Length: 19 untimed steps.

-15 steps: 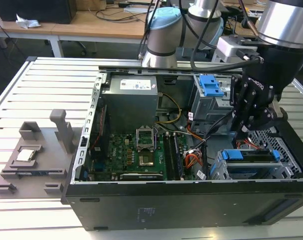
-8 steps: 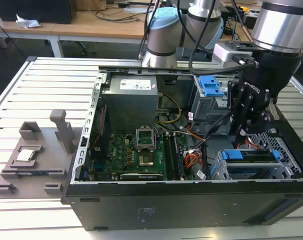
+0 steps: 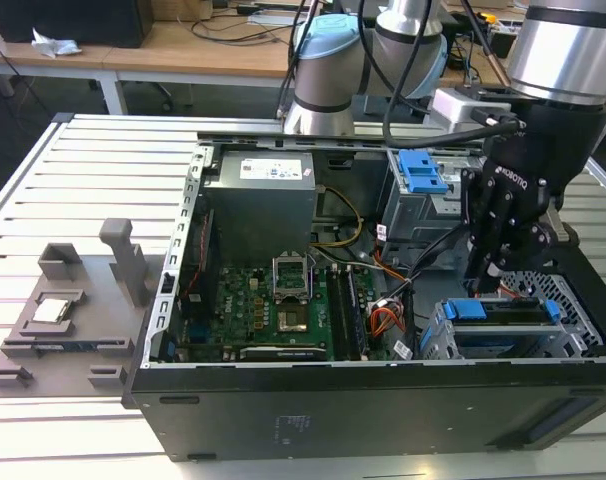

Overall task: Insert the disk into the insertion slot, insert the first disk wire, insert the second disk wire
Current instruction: 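Insert the second disk wire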

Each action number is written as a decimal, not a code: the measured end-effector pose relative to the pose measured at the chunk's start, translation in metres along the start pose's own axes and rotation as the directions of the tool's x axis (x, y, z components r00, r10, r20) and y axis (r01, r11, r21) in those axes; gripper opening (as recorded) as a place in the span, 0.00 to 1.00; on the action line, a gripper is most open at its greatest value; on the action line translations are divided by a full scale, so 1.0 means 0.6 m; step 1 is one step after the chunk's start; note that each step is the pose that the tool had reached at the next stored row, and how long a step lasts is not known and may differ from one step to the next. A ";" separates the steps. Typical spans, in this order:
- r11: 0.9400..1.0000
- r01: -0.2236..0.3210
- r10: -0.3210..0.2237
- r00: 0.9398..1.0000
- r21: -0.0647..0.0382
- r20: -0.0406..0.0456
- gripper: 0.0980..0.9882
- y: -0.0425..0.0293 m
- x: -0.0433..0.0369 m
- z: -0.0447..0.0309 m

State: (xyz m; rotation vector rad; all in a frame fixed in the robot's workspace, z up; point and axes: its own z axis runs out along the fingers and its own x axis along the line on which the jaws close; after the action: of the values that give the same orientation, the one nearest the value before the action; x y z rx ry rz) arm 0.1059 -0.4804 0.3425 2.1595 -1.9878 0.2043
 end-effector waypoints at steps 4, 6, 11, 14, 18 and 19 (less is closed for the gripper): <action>1.000 0.000 0.000 1.000 0.000 0.000 0.04 0.000 0.000 0.000; 1.000 0.000 0.000 1.000 0.000 0.000 0.04 0.000 0.000 0.000; 1.000 -0.009 0.009 1.000 -0.005 0.001 0.04 -0.017 0.002 0.001; 1.000 -0.024 0.024 1.000 -0.009 0.002 0.04 -0.019 0.003 0.002; 0.999 -0.047 0.047 0.999 -0.016 0.003 0.04 -0.028 0.005 0.003; 0.999 -0.047 0.047 0.999 -0.017 0.003 0.04 -0.031 0.006 0.003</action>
State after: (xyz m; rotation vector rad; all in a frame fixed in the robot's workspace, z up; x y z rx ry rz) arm 0.1250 -0.4830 0.3405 2.1054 -2.0365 0.1909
